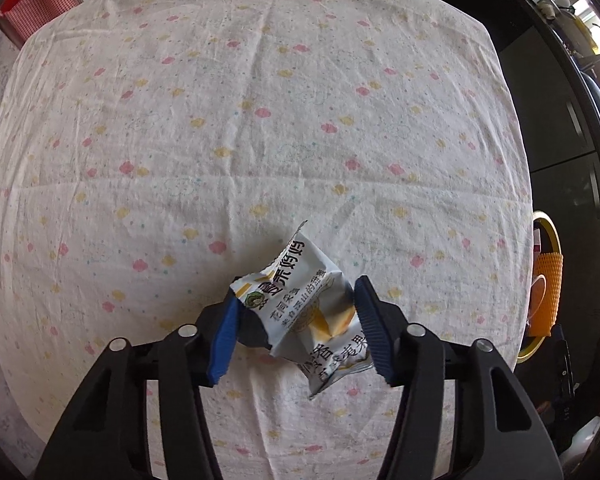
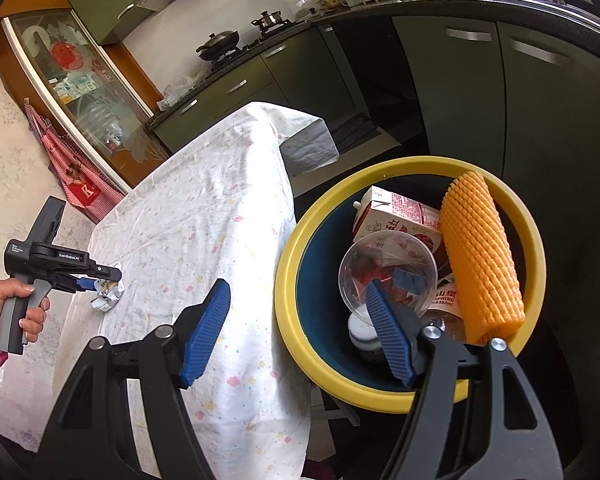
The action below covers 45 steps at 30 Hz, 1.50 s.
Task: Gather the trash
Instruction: 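Move the left gripper to the silver snack wrapper and grasp it, then carry the snack wrapper over the bin and release it with the left gripper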
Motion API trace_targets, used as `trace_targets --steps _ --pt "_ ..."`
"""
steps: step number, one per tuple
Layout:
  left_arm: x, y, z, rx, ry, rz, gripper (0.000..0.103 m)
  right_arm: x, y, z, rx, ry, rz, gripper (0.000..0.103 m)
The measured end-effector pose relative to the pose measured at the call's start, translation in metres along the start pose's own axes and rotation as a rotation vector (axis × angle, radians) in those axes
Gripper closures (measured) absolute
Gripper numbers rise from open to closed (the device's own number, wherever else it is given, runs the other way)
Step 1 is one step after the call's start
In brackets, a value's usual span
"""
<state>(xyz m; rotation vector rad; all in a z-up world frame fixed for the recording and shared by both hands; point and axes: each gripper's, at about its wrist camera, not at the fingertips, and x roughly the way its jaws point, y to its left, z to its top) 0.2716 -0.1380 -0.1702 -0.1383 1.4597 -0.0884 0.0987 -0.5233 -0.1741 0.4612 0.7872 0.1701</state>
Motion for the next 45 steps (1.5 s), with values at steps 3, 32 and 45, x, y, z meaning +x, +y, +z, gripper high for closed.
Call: trace_targets --steps 3,32,45 --pt "-0.005 -0.011 0.003 0.032 -0.008 0.004 0.058 -0.003 -0.005 -0.001 0.009 -0.006 0.003 0.036" --pt "-0.06 -0.083 0.004 0.309 -0.128 -0.012 0.087 -0.018 -0.015 -0.005 0.043 -0.028 -0.005 0.036" --pt "-0.096 -0.141 -0.015 0.493 -0.208 -0.112 0.088 -0.04 -0.027 -0.002 0.075 -0.069 -0.041 0.036"
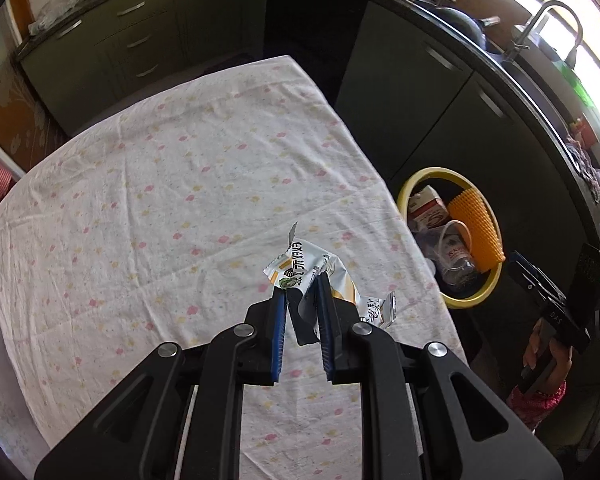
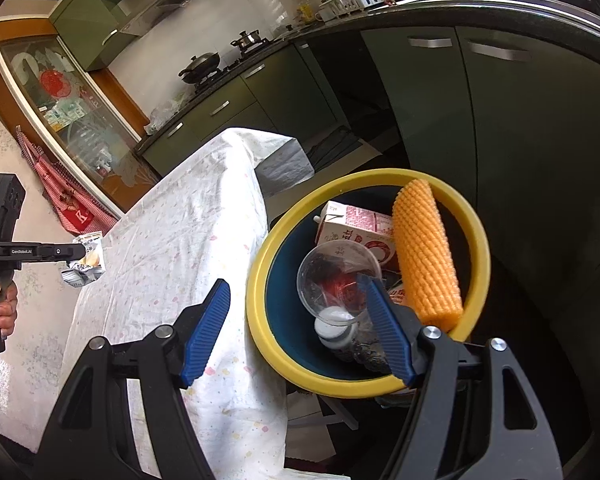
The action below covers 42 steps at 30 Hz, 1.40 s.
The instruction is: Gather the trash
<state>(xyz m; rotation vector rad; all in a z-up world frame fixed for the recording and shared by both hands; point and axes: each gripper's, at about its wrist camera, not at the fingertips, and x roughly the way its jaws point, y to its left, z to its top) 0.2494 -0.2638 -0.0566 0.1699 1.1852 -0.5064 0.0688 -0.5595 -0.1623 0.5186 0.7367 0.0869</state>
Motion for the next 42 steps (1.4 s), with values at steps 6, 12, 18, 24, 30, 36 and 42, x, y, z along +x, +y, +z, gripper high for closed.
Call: trace_targets --steps 6,12,18,24,30,36,42 --pt "0.022 -0.077 0.027 0.172 -0.007 -0.13 0.087 -0.032 -0.022 -0.001 0.038 -0.048 -0.075 0.036" --pt "0.076 -0.159 0.043 0.322 0.035 -0.23 0.086 -0.048 -0.04 -0.007 0.08 -0.06 -0.13 0.036" --pt "0.118 -0.205 0.05 0.455 -0.028 -0.171 0.084 -0.053 -0.051 -0.008 0.103 -0.061 -0.149 0.036" --pt "0.137 -0.217 0.062 0.462 -0.057 -0.198 0.057 -0.045 -0.051 -0.007 0.109 -0.051 -0.138 0.036" --pt "0.142 -0.21 0.06 0.417 -0.014 -0.257 0.035 -0.041 -0.049 -0.005 0.105 -0.045 -0.13 0.036" --pt "0.099 -0.175 0.038 0.37 -0.151 -0.312 0.01 -0.041 -0.044 -0.006 0.094 -0.037 -0.129 0.036" --pt "0.034 -0.116 -0.024 0.331 -0.38 -0.146 0.005 -0.042 -0.023 -0.011 0.049 -0.017 -0.15 0.033"
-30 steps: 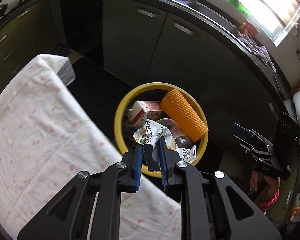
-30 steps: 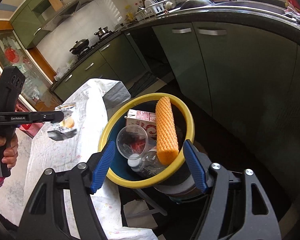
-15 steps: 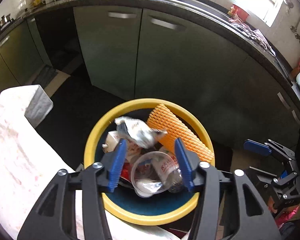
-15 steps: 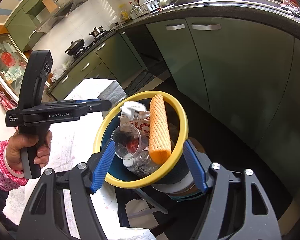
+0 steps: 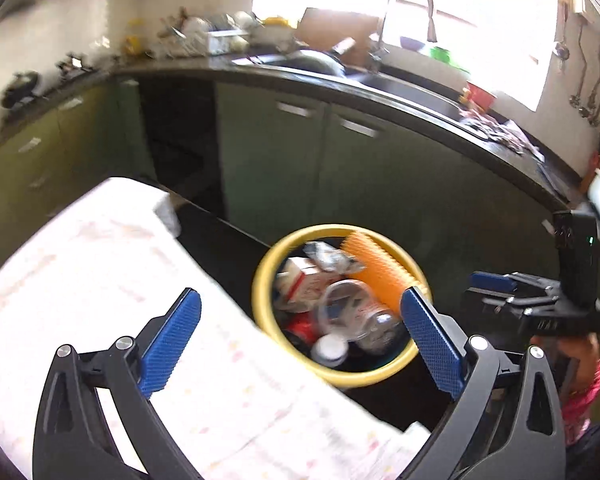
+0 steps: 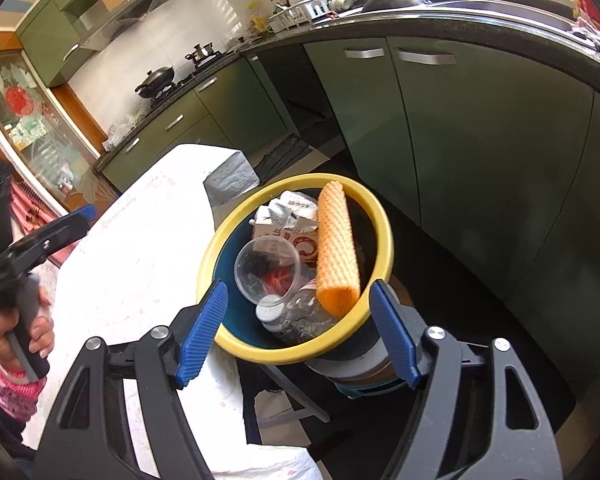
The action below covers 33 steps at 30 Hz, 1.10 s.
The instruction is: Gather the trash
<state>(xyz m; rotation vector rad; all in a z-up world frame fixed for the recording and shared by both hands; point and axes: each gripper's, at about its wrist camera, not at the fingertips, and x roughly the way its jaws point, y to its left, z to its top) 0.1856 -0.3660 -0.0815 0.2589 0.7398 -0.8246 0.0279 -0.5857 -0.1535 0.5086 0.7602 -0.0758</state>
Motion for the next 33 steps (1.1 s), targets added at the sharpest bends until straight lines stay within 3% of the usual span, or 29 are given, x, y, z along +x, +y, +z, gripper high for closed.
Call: trace_targets --steps 7,13,23,33 --pt "-0.108 0.061 -0.081 -0.194 -0.131 0.257 0.005 -0.013 0.055 -0.019 -0.115 0.007 -0.025 0.031" --pt "-0.198 0.101 -0.142 -0.294 -0.192 0.452 0.005 -0.031 0.113 -0.042 -0.23 -0.036 -0.078 0.012" --pt "-0.301 0.105 -0.203 -0.272 -0.291 0.549 0.005 -0.073 0.187 -0.078 -0.368 -0.144 -0.14 0.007" --pt "-0.331 0.091 -0.226 -0.29 -0.33 0.581 0.005 -0.103 0.191 -0.091 -0.377 -0.211 -0.181 0.007"
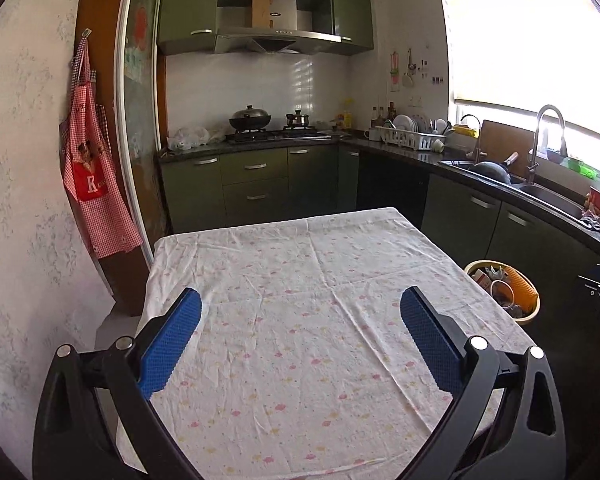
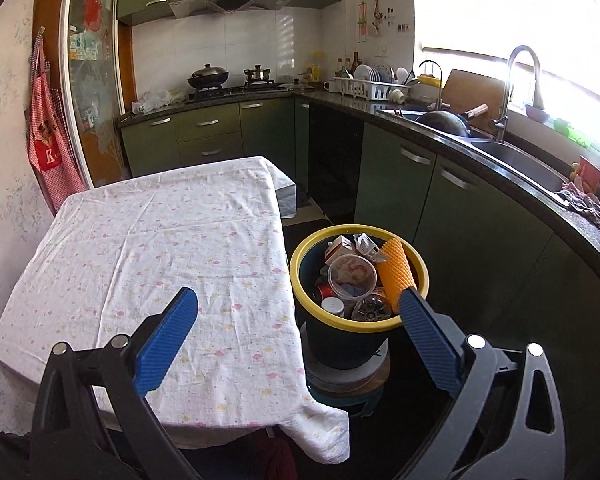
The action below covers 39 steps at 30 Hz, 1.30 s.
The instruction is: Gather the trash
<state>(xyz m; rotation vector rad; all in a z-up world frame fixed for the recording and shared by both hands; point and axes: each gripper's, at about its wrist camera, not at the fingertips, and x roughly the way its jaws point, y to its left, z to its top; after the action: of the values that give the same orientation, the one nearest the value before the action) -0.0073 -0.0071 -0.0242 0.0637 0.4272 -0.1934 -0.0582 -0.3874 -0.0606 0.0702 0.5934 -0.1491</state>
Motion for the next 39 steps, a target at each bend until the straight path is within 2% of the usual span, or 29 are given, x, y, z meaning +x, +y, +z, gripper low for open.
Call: trace_targets --steps 11,39 --pt "-0.012 -0.01 -0.003 0.0 -0.017 0.013 0.005 -0.01 -0.002 -0.003 0.01 -0.029 0.034 0.007" --pt "-0.023 -0.01 -0.005 0.006 -0.029 0.02 0.005 -0.011 0.003 -0.001 0.003 -0.041 0.048 0.007"
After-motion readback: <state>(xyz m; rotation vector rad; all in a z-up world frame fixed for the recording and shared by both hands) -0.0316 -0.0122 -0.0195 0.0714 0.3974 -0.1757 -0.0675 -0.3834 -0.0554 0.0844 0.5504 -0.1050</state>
